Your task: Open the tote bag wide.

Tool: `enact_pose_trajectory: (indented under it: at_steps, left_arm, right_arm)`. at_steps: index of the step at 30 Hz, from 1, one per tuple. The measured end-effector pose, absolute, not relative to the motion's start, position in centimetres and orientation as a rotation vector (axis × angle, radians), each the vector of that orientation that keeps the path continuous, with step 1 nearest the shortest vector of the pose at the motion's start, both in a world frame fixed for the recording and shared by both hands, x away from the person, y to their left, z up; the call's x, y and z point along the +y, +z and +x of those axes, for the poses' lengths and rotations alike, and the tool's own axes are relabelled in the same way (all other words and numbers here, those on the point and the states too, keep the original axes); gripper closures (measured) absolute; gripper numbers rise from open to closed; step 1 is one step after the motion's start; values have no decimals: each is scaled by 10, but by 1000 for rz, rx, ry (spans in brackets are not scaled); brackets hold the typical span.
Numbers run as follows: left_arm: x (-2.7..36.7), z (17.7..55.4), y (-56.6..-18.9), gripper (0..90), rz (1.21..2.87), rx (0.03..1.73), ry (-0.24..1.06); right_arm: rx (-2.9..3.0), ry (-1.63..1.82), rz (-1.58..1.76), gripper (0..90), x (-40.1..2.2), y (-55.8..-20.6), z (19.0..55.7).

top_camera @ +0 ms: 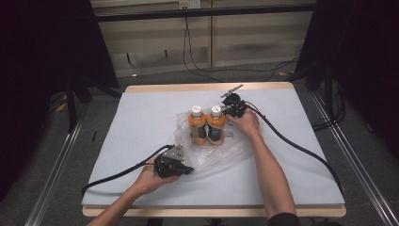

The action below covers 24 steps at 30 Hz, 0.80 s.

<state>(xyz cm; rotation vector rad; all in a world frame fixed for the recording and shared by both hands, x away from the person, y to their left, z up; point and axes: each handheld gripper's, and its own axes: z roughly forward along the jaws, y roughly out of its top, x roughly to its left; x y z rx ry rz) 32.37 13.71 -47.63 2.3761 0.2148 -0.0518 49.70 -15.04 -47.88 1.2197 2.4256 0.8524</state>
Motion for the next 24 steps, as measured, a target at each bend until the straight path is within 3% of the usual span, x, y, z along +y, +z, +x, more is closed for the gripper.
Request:
enact_pose_trajectory:
  at_steps: [12,24]
  left_arm:
    - [141,335,-478,900,2327,270,-38]
    - [160,339,-465,900,2174,383,28]
  right_arm:
    - [2456,918,1137,900,-147,-473,491]
    - [2349,1115,1085,900,-177,-436,448]
